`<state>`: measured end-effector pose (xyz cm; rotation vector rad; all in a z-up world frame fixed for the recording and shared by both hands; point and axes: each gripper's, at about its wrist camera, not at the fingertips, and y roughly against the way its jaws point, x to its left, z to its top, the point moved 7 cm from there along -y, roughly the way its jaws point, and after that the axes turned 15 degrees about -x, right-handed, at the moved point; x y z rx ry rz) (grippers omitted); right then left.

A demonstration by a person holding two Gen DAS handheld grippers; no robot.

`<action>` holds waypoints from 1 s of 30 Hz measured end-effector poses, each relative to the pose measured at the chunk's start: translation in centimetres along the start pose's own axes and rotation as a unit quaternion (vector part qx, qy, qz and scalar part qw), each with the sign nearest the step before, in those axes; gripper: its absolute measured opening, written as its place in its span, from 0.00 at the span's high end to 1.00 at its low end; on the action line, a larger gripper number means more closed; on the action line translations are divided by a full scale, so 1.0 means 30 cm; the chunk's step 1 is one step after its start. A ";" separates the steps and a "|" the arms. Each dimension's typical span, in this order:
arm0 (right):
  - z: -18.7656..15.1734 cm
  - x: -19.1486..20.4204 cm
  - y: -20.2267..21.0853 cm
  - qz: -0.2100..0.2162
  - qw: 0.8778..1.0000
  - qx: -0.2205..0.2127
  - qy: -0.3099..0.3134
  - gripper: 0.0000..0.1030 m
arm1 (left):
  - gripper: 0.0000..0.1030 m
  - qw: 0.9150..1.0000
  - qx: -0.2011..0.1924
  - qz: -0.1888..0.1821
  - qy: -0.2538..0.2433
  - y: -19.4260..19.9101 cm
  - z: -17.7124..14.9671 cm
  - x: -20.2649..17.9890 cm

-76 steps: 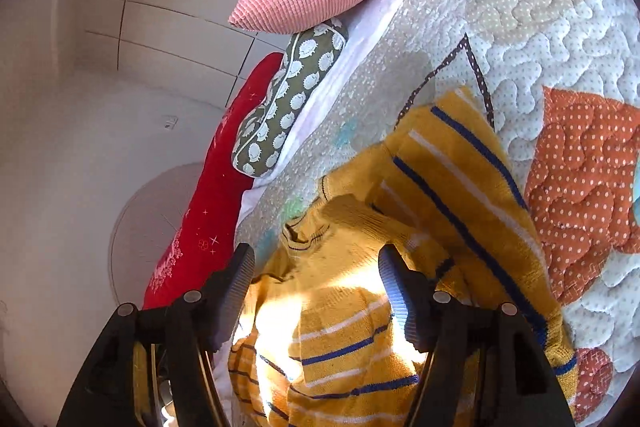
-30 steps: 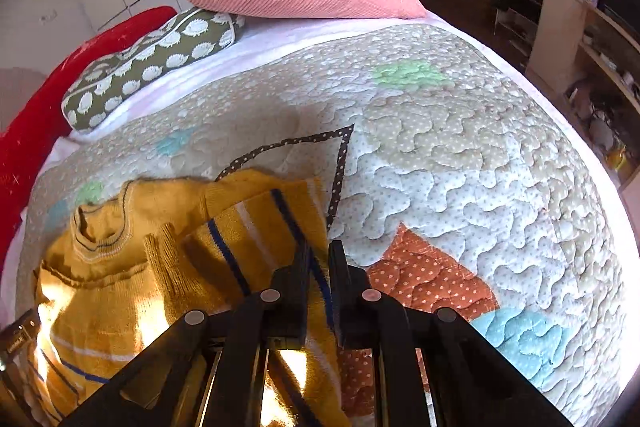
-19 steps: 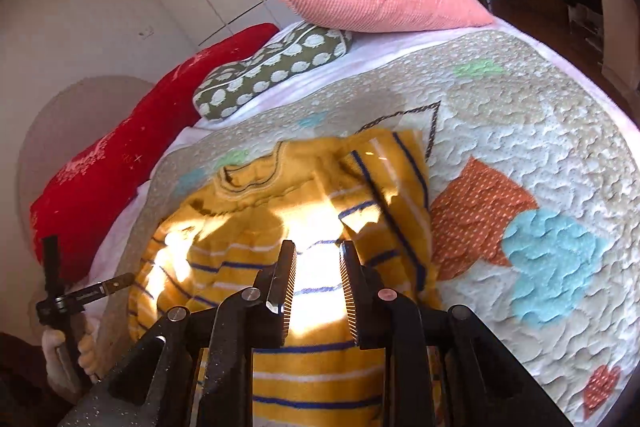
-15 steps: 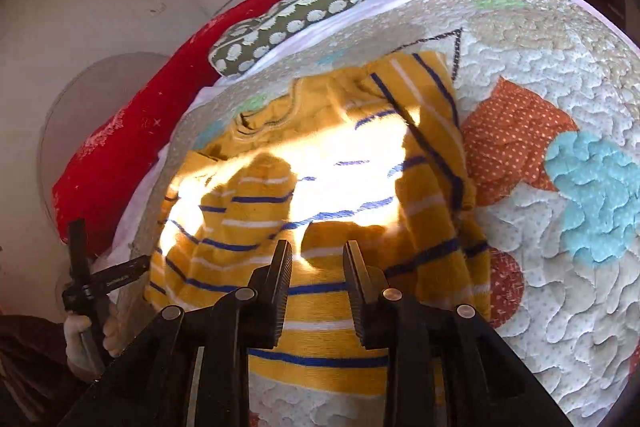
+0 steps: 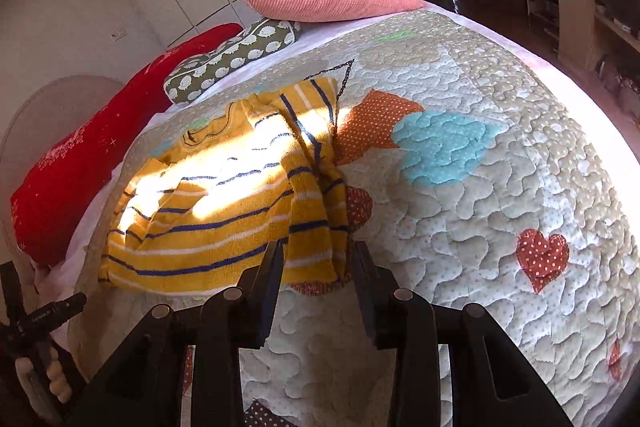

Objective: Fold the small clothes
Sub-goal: 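Release the folded hem and open both grippers above the sweater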

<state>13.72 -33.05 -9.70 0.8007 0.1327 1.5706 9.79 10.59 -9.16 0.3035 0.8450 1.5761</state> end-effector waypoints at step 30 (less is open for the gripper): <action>0.270 0.090 -0.661 -0.019 0.996 0.091 0.011 0.73 | 0.42 1.000 0.015 -0.015 -0.015 -0.042 0.043 -0.064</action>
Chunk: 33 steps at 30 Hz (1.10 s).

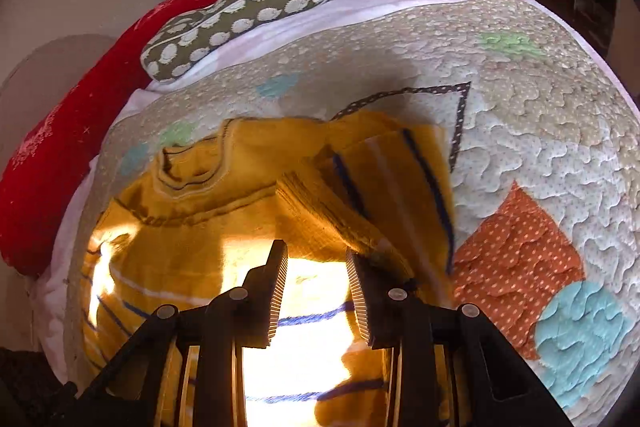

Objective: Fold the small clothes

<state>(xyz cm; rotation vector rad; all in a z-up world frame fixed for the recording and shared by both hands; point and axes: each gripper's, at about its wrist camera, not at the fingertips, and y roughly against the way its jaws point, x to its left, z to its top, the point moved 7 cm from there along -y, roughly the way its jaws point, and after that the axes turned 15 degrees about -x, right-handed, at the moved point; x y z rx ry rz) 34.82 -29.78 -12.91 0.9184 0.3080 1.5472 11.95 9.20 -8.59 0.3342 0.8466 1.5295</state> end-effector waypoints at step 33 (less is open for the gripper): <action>-0.806 1.001 0.307 0.186 0.830 -0.040 0.524 0.45 | 0.19 0.962 0.201 -0.177 -0.046 -0.670 0.366 -0.109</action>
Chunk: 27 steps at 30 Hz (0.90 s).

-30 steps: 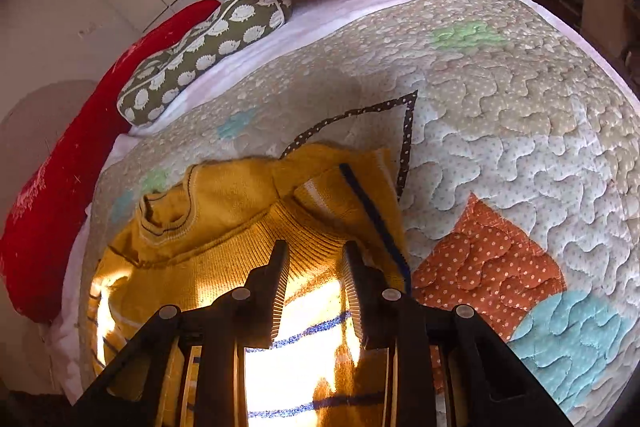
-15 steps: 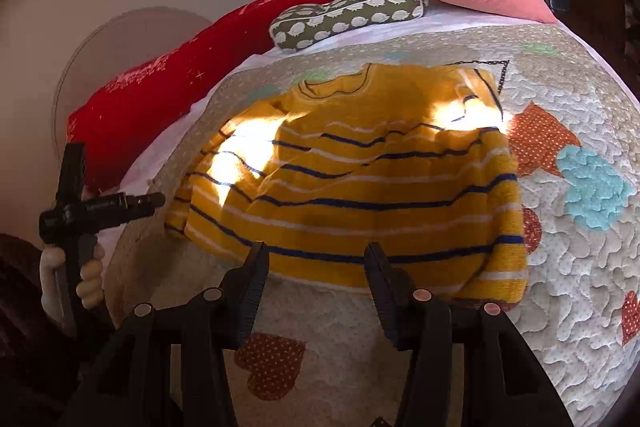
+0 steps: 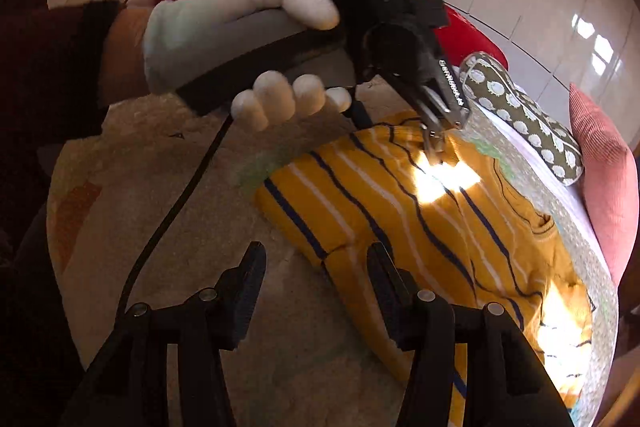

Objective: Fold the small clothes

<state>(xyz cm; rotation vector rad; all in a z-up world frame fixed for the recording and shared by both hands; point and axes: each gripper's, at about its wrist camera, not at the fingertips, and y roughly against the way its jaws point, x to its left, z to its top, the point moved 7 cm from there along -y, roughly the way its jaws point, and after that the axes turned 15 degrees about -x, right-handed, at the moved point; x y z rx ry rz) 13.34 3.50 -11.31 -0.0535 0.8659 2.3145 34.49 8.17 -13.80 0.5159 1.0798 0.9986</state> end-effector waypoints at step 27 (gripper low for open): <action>0.037 -0.365 0.282 -0.118 0.966 -0.123 -0.195 0.92 | 0.85 0.996 -0.089 0.012 -0.026 0.105 0.154 -0.448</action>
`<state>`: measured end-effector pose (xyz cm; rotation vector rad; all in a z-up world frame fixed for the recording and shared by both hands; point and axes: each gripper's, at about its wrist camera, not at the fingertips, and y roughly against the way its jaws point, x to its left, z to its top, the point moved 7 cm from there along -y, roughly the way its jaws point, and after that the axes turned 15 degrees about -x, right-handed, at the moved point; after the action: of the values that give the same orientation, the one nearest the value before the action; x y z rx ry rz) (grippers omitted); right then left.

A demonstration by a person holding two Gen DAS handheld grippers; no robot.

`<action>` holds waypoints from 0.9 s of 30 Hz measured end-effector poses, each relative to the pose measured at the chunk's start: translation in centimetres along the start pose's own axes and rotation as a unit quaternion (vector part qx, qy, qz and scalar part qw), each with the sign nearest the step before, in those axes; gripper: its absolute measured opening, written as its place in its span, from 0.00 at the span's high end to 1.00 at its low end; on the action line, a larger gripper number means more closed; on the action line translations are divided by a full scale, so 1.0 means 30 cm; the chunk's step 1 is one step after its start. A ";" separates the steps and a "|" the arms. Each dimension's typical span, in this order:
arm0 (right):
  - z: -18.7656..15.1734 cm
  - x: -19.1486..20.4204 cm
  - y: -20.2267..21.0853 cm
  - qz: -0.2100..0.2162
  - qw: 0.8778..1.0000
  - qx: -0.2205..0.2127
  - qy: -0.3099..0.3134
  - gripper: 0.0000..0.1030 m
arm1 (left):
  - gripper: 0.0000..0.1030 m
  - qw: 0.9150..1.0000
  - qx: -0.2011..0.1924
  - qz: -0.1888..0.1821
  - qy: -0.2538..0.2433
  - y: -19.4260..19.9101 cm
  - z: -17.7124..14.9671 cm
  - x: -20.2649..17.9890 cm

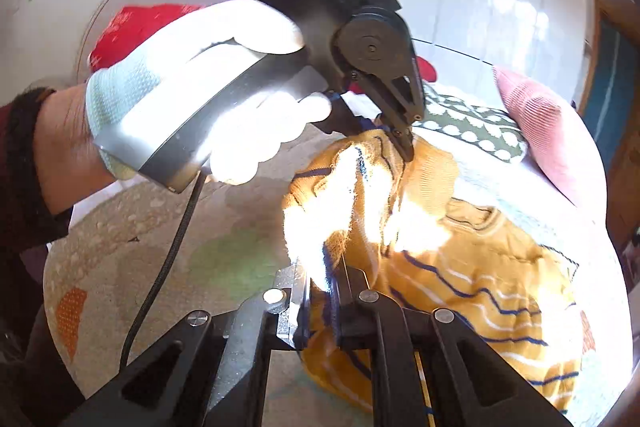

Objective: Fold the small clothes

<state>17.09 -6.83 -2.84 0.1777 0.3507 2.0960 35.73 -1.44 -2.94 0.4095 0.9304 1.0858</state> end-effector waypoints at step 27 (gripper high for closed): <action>-0.147 -0.805 0.338 -0.058 0.941 0.004 -0.333 0.42 | 0.44 0.992 -0.073 0.035 -0.095 0.141 -0.301 -0.304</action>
<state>20.31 -33.18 -3.47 0.8243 -0.0408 1.7893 24.64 -8.93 -1.16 0.4194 0.6691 1.1498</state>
